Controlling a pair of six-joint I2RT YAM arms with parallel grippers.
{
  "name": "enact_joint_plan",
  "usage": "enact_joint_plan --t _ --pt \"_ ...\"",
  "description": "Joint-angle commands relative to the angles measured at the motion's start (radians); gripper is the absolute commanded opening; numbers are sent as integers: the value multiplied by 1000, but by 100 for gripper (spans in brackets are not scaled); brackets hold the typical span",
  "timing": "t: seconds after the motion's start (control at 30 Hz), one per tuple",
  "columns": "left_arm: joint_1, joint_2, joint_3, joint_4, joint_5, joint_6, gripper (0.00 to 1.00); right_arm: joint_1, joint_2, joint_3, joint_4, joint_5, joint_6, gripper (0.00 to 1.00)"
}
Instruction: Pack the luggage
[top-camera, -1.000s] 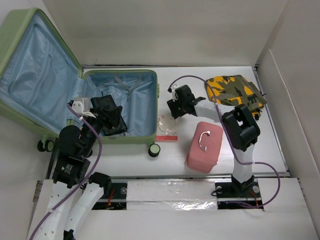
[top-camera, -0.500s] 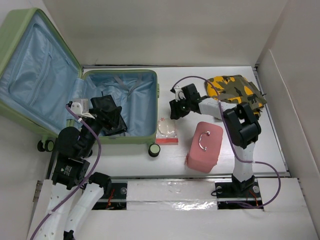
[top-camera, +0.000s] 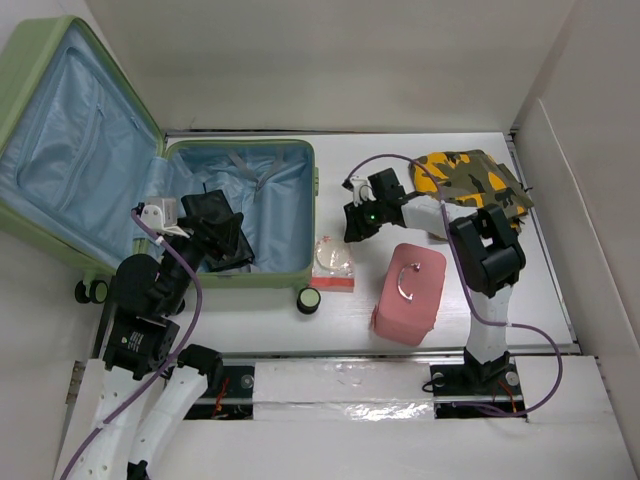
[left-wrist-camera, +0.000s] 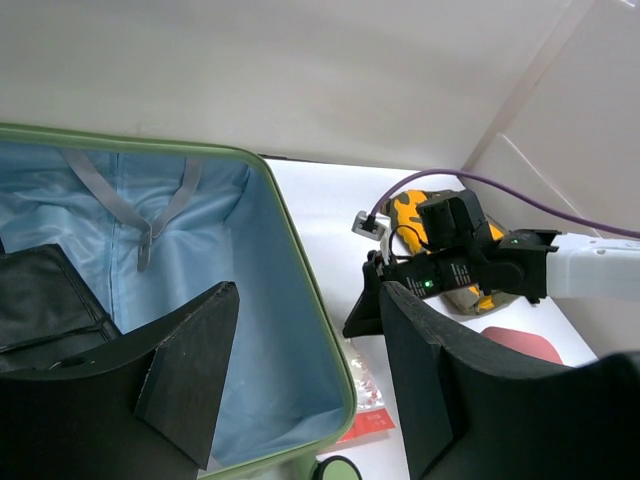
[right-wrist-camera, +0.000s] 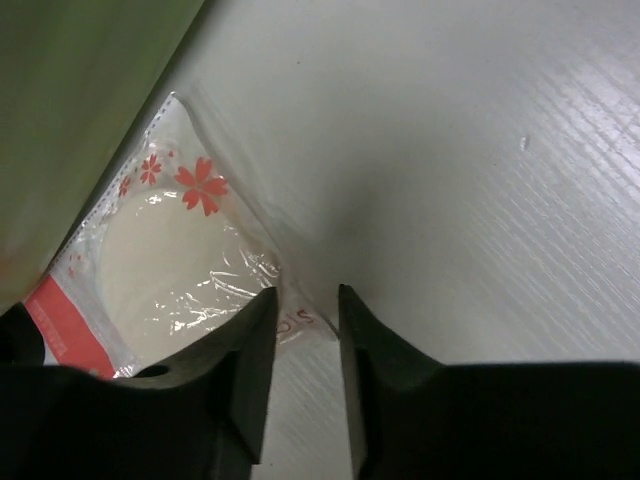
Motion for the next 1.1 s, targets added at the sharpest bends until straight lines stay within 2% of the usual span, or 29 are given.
enact_joint_plan --t 0.0,0.03,0.07,0.13,0.17,0.3,0.33,0.5,0.53,0.63,0.7,0.83,1.0,1.03,1.07 --pt "4 -12 3 41 4 1 55 8 -12 7 -30 -59 -29 33" --pt "4 -15 -2 44 3 0 55 8 -9 10 -32 -66 -34 27" --pt "4 -15 -3 45 -2 0 55 8 -12 7 -24 -72 -32 15" --pt "4 -12 0 41 -8 0 55 -1 -21 1 -5 -76 -16 3" --pt "4 -11 1 39 -7 0 55 -10 -38 -2 14 -77 -9 0" --pt "4 -11 -2 44 -7 0 55 -35 -169 -71 153 -71 57 0" --pt "4 -9 0 41 -7 0 55 -48 -206 -85 181 -30 108 0" --pt "4 -15 -3 45 -8 -3 55 -39 -453 -96 207 191 127 0" --pt "4 -14 -2 42 -10 -2 55 -19 -484 -87 207 270 127 0" --pt "4 -15 -2 44 1 -2 55 42 -558 -24 189 380 101 0" --pt "4 -17 -3 45 -5 -3 55 94 -561 22 174 383 92 0" --pt "4 -14 -2 41 -4 -3 55 189 -475 161 166 264 107 0" --pt "4 -20 -3 41 -25 -6 55 284 -259 321 258 104 198 0" --pt "4 -24 -3 41 -24 -6 55 295 -218 356 250 93 211 5" --pt "4 -26 -3 41 -22 -6 55 306 -176 399 171 102 212 30"
